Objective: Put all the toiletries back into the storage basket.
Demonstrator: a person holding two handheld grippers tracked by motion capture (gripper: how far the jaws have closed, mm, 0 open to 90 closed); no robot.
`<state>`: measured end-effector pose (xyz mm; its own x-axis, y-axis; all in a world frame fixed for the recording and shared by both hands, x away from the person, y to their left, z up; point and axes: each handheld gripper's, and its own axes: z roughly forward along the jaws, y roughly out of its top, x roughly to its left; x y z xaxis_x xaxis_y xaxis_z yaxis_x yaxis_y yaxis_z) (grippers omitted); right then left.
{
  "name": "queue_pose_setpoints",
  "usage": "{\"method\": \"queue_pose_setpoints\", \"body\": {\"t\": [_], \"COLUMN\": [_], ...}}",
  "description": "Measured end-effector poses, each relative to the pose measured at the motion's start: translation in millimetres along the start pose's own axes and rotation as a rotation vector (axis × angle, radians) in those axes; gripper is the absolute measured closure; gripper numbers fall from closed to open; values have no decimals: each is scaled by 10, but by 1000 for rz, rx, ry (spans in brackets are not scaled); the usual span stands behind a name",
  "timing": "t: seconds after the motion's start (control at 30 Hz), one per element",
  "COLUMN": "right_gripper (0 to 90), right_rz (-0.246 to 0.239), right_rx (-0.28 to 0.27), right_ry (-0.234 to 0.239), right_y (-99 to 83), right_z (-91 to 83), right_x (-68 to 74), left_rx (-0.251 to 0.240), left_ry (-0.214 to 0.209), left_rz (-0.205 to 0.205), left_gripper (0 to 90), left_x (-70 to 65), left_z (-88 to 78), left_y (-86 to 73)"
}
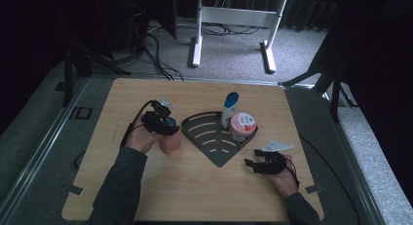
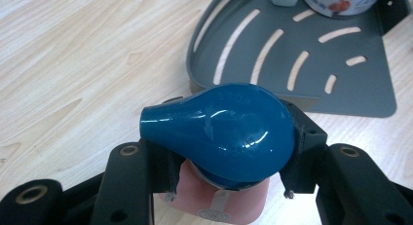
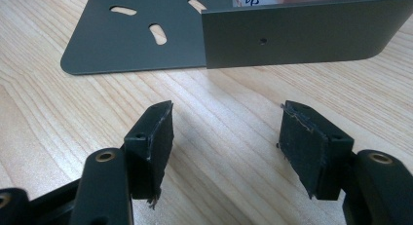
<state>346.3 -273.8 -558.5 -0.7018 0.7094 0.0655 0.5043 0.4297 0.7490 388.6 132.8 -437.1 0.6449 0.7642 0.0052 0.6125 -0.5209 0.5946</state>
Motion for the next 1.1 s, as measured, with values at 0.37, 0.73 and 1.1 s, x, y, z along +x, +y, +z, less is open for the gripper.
{"method": "queue_pose_setpoints", "body": {"t": [0.37, 0.73, 1.1], "right_gripper": [370, 370, 370], "right_rz": [2, 1, 0], "right_rx": [0, -1, -1], "right_ry": [0, -1, -1], "right_y": [0, 0, 0], "right_z": [0, 0, 1], "right_x": [1, 0, 0], "left_rx": [-7, 1, 5], "left_ry": [-2, -43, -75], "left_rz": [18, 42, 86], "left_gripper": [505, 506, 506], "left_x": [-101, -176, -307], "left_z": [-97, -143, -197], "left_y": [14, 25, 66]}}
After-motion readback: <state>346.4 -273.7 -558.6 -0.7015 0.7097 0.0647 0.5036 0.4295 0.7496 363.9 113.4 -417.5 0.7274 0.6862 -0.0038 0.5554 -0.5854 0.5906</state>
